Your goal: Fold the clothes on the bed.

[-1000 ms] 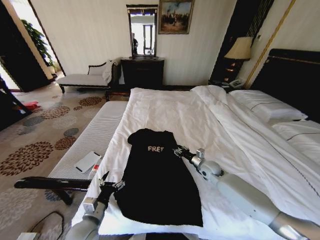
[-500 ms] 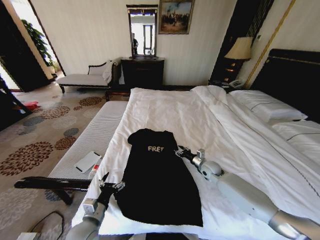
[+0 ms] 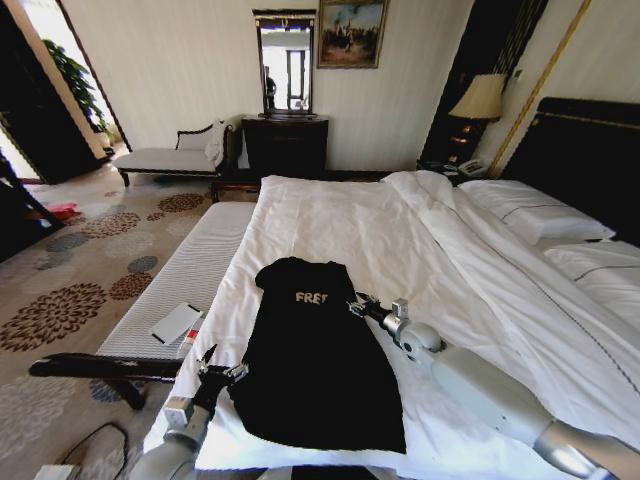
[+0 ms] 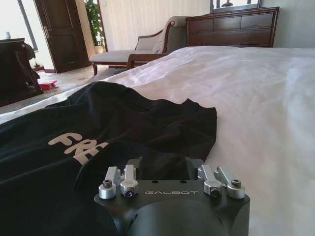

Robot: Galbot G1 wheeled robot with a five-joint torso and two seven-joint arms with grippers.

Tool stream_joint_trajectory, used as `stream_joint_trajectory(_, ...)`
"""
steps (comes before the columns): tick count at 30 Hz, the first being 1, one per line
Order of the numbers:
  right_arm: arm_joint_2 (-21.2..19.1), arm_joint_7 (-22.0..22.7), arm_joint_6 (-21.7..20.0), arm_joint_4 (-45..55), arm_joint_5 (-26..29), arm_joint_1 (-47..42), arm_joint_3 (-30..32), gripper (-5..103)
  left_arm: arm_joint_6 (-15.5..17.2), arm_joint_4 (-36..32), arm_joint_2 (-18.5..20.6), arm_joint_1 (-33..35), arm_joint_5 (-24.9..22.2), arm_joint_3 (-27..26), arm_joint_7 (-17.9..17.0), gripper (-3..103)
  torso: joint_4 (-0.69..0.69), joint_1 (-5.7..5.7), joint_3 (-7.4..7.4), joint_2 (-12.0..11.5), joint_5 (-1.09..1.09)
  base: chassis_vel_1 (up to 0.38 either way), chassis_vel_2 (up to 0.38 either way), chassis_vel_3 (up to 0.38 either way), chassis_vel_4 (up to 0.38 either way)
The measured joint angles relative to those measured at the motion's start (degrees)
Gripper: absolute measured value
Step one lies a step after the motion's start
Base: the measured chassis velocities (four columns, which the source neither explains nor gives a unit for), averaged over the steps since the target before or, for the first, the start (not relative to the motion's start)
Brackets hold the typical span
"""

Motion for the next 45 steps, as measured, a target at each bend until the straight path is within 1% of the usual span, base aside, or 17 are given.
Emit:
stream_joint_trajectory(1, 0.0, 0.0, -0.02, 0.02, -0.02, 0.0, -0.11, 45, 0.0, 0.0, 0.04, -0.14, -0.03, 0.0, 0.0, 100, -0.01, 0.0, 0.0, 0.0, 0.01, 0.0, 0.0, 0.0, 0.0)
stream_joint_trajectory(2, 0.0, 0.01, -0.02, 0.02, -0.07, 0.0, -0.18, 45, 0.0, 0.01, 0.09, -0.17, -0.06, -0.04, 0.0, 100, -0.01, 0.0, 0.0, 0.0, 0.0, 0.0, 0.0, 0.0, 0.0)
stream_joint_trajectory(3, 0.04, 0.02, -0.03, 0.0, -0.14, 0.0, -0.25, 40, -0.02, 0.02, 0.12, -0.16, -0.11, -0.08, 0.0, 100, -0.01, 0.0, 0.0, 0.0, 0.0, 0.0, 0.0, 0.0, 0.0)
stream_joint_trajectory(4, 0.04, 0.02, -0.03, 0.0, -0.14, 0.0, -0.25, 40, -0.02, 0.02, 0.12, -0.16, -0.11, -0.08, 0.0, 100, -0.01, 0.0, 0.0, 0.0, 0.0, 0.0, 0.0, 0.0, 0.0)
stream_joint_trajectory(6, 0.08, 0.02, -0.03, -0.01, -0.25, 0.0, -0.34, 33, -0.14, 0.09, 0.14, -0.11, -0.15, -0.21, 0.0, 100, 0.0, 0.0, 0.0, 0.0, 0.0, 0.0, 0.0, 0.0, 0.0)
stream_joint_trajectory(9, 0.09, 0.02, -0.03, 0.04, -0.28, 0.0, -0.44, 32, -0.23, 0.21, 0.07, -0.04, -0.16, -0.25, 0.03, 100, 0.0, 0.0, 0.0, 0.0, 0.0, 0.0, 0.0, 0.0, 0.0)
stream_joint_trajectory(10, 0.1, 0.02, -0.03, 0.09, -0.29, 0.02, -0.47, 28, -0.27, 0.3, 0.01, -0.03, -0.16, -0.25, 0.05, 100, 0.0, 0.0, 0.0, 0.0, 0.0, 0.0, 0.0, 0.0, 0.0)
stream_joint_trajectory(14, 0.2, 0.09, 0.07, 0.14, -0.33, 0.2, -0.61, 7, -0.49, 0.75, -0.19, -0.15, -0.15, -0.14, 0.19, 100, 0.0, 0.0, 0.0, 0.0, 0.01, 0.0, 0.0, 0.0, 0.0)
stream_joint_trajectory(16, 0.19, 0.11, 0.09, 0.15, -0.33, 0.21, -0.61, 7, -0.49, 0.76, -0.19, -0.15, -0.15, -0.14, 0.19, 100, -0.01, 0.0, 0.0, 0.0, 0.0, 0.0, 0.0, 0.0, 0.0)
stream_joint_trajectory(18, 0.1, 0.45, 0.31, 0.3, -0.21, 0.11, -0.01, 1, -0.66, 0.8, -0.2, -0.15, -0.15, -0.14, 0.32, 100, 0.0, 0.0, 0.0, 0.0, 0.01, 0.0, 0.0, 0.0, 0.0)
stream_joint_trajectory(24, -1.05, 1.82, 0.7, 1.36, 0.93, -2.54, 4.12, 0, -0.9, 1.06, -0.17, -0.36, -0.16, 0.07, 0.51, 100, 0.0, 0.0, 0.0, 0.0, 0.02, 0.0, 0.0, 0.0, 0.0)
stream_joint_trajectory(27, -3.06, 1.95, 0.88, 2.36, 1.26, -5.86, 7.82, 0, -0.91, 1.25, -0.14, -1.01, -0.16, 0.7, 0.51, 100, 0.0, 0.0, 0.0, 0.0, 0.0, 0.0, 0.0, 0.0, 0.0)
stream_joint_trajectory(30, -5.28, 1.85, 1.16, 3.64, 1.31, -10.82, 13.41, 0, -0.83, 1.47, -0.11, -1.94, 0.01, 1.66, 0.47, 100, -0.04, 0.0, 0.0, 0.0, 0.02, 0.0, 0.0, 0.0, 0.0)
stream_joint_trajectory(31, -5.28, 1.85, 1.16, 3.64, 1.31, -10.82, 13.41, 0, -0.83, 1.47, -0.11, -1.94, 0.01, 1.66, 0.47, 100, -0.04, 0.0, 0.0, 0.0, 0.02, 0.0, 0.0, 0.0, 0.0)
stream_joint_trajectory(34, -6.66, 1.18, 1.8, 4.81, 0.42, -14.13, 16.82, 0, -0.78, 1.59, -0.16, -2.18, 0.29, 2.19, 0.45, 100, -0.01, 0.0, 0.0, 0.0, 0.01, 0.0, 0.0, 0.0, 0.0)
stream_joint_trajectory(40, -6.83, 0.54, 2.55, 7.21, -1.76, -15.76, 17.66, 0, -0.75, 1.38, -0.23, -1.86, 0.44, 2.34, 0.45, 100, 0.0, 0.0, -0.01, 0.0, 0.01, 0.0, 0.0, 0.0, 0.0)
stream_joint_trajectory(45, -5.39, 0.34, 3.66, 8.99, -7.09, -15.85, 14.67, 0, -0.9, 0.79, -0.4, -0.51, 0.56, 1.6, 0.61, 100, 0.01, 0.0, -0.01, 0.0, 0.0, 0.0, 0.0, 0.0, 0.0)
